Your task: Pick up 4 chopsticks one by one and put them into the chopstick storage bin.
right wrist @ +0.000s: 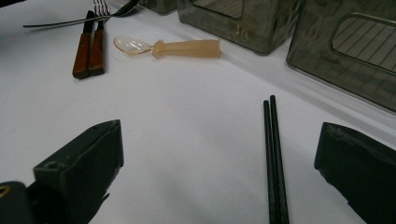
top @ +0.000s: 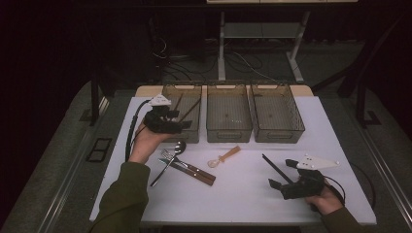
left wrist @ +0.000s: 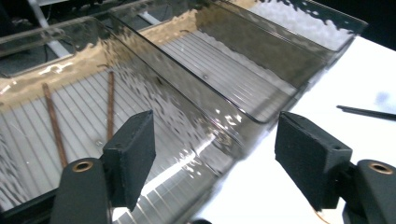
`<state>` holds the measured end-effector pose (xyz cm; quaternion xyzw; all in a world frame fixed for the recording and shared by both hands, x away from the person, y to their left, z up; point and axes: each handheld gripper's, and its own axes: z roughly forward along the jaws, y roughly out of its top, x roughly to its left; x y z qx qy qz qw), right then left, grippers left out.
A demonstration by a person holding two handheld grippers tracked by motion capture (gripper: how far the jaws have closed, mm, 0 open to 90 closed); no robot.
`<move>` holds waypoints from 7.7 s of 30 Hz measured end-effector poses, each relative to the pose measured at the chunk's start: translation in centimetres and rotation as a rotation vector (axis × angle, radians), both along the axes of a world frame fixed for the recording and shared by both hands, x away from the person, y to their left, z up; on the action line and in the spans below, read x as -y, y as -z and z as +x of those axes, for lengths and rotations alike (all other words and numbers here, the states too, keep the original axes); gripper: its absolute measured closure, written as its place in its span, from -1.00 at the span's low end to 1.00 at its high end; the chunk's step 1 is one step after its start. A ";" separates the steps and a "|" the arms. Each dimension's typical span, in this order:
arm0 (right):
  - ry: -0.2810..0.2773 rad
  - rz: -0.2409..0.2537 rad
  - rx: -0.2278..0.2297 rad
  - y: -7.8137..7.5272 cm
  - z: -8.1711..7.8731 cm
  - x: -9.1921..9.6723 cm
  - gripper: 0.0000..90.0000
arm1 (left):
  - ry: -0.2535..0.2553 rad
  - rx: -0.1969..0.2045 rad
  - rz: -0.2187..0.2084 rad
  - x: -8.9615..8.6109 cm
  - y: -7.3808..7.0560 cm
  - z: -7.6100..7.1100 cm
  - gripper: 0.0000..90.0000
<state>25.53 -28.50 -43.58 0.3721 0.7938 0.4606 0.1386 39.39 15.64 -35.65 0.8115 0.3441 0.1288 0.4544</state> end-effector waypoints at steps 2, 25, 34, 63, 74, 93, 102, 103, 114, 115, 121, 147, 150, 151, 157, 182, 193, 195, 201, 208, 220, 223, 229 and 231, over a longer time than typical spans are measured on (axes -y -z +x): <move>-0.001 -0.001 0.003 0.0 0.0 0.0 -0.97 | 0.009 0.005 0.007 -0.1 0.2 -0.7 -0.46; 0.001 -0.004 -0.006 0.1 0.2 0.0 -0.97 | 0.023 0.014 -0.018 -1.0 3.4 -7.6 -0.99; -0.009 -0.006 0.000 0.1 0.1 -0.1 -0.97 | 0.060 0.017 -0.016 -1.6 5.2 -10.1 -1.00; 0.025 -0.061 -0.049 -1.9 -0.1 1.9 -0.88 | 0.153 -0.012 0.025 -1.1 7.7 -12.3 -1.00; 0.014 -0.105 -0.086 -2.1 -0.2 3.8 -0.50 | 0.150 -0.010 0.019 -1.1 7.6 -12.3 -1.00; -0.010 -0.147 -0.176 -1.4 -0.8 6.0 0.48 | 0.157 -0.011 0.020 -1.0 7.5 -12.4 -1.00; -0.031 -0.198 -0.206 -0.7 -0.6 5.4 0.73 | 0.165 -0.010 0.019 -1.0 7.5 -12.4 -1.00; -0.034 -0.203 -0.210 -0.7 -0.6 5.4 0.74 | 0.164 -0.011 0.018 -1.0 7.5 -12.4 -1.00; -0.040 -0.233 -0.231 -0.2 -0.5 5.2 0.80 | 0.166 -0.012 0.020 -1.0 7.6 -12.4 -1.00; -0.040 -0.234 -0.232 -0.2 -0.5 5.2 0.81 | 0.166 -0.011 0.019 -1.0 7.6 -12.4 -1.00; -0.041 -0.245 -0.241 -0.2 -0.4 5.1 0.81 | 0.166 -0.011 0.021 -0.9 7.6 -12.4 -1.00; -0.024 -0.307 -0.229 0.3 -0.2 5.3 0.82 | 0.170 -0.014 0.026 -0.8 7.6 -12.4 -1.00; -0.024 -0.308 -0.231 0.3 -0.2 5.3 0.82 | 0.171 -0.016 0.028 -0.8 7.7 -12.4 -1.00; -0.025 -0.315 -0.229 0.3 -0.1 5.2 0.82 | 0.171 -0.016 0.028 -0.8 7.7 -12.4 -1.00; -0.012 -0.338 -0.227 0.3 -0.2 4.9 0.89 | 0.172 -0.016 0.030 -0.7 7.7 -12.4 -1.00; 0.036 -0.270 -0.271 0.0 0.1 5.6 0.91 | 0.185 -0.020 0.025 -0.7 7.8 -12.3 -1.00; 0.032 -0.241 -0.237 -0.6 -0.1 6.0 0.91 | 0.187 -0.018 0.022 -0.7 7.8 -12.4 -1.00; 0.026 -0.236 -0.224 -0.8 -0.1 6.1 0.91 | 0.188 -0.018 0.022 -0.7 7.8 -12.4 -1.00; 0.009 -0.222 -0.197 -1.3 -0.3 6.3 0.91 | 0.189 -0.018 0.023 -0.7 7.8 -12.4 -1.00; 0.008 -0.183 -0.168 -2.1 -0.4 6.8 0.91 | 0.192 -0.019 0.021 -0.6 7.8 -12.4 -1.00; -0.026 -0.123 -0.127 -3.2 -0.4 6.8 0.91 | 0.195 -0.020 0.024 -0.6 7.8 -12.4 -1.00; -0.030 -0.111 -0.116 -3.6 -0.2 6.6 0.91 | 0.196 -0.020 0.025 -0.6 7.8 -12.3 -1.00; -0.052 -0.087 -0.099 -4.3 0.5 5.8 0.91 | 0.197 -0.018 0.029 -0.6 7.9 -12.3 -1.00; -0.055 -0.085 -0.098 -4.5 0.7 5.5 0.91 | 0.193 -0.023 0.024 -0.6 7.9 -12.3 -1.00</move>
